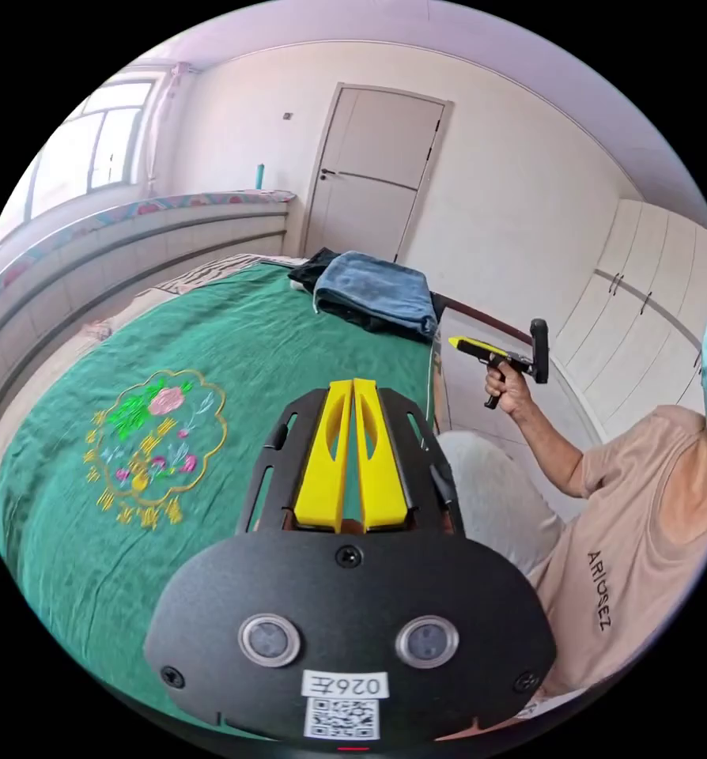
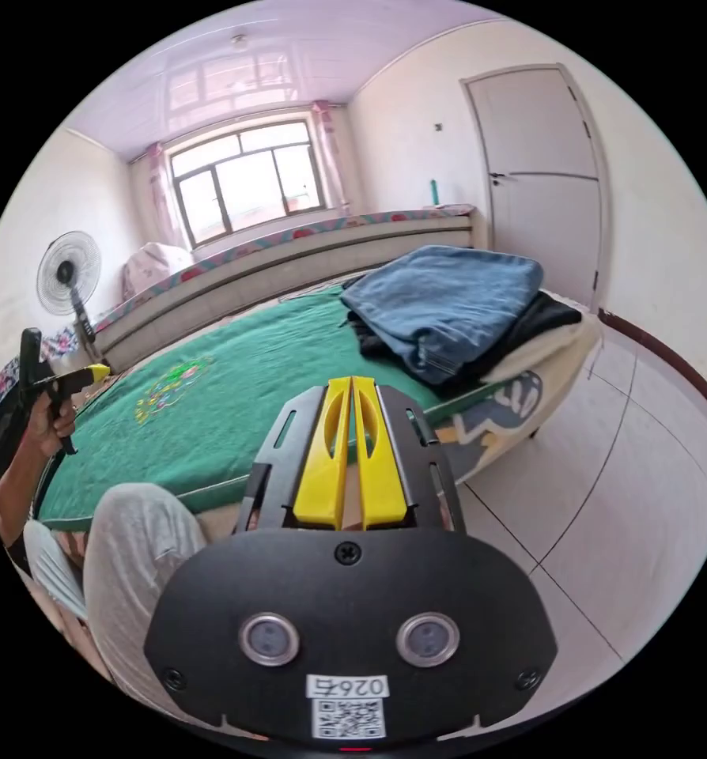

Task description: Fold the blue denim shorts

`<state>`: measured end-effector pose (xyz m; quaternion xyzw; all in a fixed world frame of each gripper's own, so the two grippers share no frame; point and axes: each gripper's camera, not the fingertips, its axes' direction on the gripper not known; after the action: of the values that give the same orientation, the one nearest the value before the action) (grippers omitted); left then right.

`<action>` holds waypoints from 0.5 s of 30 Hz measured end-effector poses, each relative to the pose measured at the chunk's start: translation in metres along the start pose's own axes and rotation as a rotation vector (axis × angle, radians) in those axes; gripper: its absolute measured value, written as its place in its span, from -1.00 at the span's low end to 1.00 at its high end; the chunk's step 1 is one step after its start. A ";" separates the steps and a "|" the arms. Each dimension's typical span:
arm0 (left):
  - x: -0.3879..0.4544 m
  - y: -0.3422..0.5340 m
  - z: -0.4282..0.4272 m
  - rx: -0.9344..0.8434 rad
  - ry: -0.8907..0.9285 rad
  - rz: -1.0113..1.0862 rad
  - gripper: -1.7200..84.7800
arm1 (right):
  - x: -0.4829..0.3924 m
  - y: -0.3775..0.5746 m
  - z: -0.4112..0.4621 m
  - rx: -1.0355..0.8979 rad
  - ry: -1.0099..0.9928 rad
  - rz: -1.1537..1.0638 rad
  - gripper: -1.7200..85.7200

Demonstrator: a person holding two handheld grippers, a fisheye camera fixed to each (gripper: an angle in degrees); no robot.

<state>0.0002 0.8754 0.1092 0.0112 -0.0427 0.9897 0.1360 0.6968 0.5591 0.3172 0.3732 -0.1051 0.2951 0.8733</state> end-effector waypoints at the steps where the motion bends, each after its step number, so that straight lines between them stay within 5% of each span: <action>1: -0.007 -0.014 0.019 0.003 0.012 -0.003 -0.96 | 0.012 -0.016 -0.009 0.007 0.015 0.022 -0.98; 8: -0.087 -0.170 0.236 -0.056 0.188 -0.008 -0.72 | 0.070 -0.131 -0.070 0.135 0.044 0.134 -0.89; 15: -0.140 -0.262 0.408 -0.092 0.143 -0.026 -0.63 | 0.135 -0.265 -0.114 0.145 0.150 0.184 -0.79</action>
<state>0.2106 1.0536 0.5320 -0.0653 -0.0783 0.9831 0.1518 0.9584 0.5541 0.1360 0.4011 -0.0515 0.4077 0.8187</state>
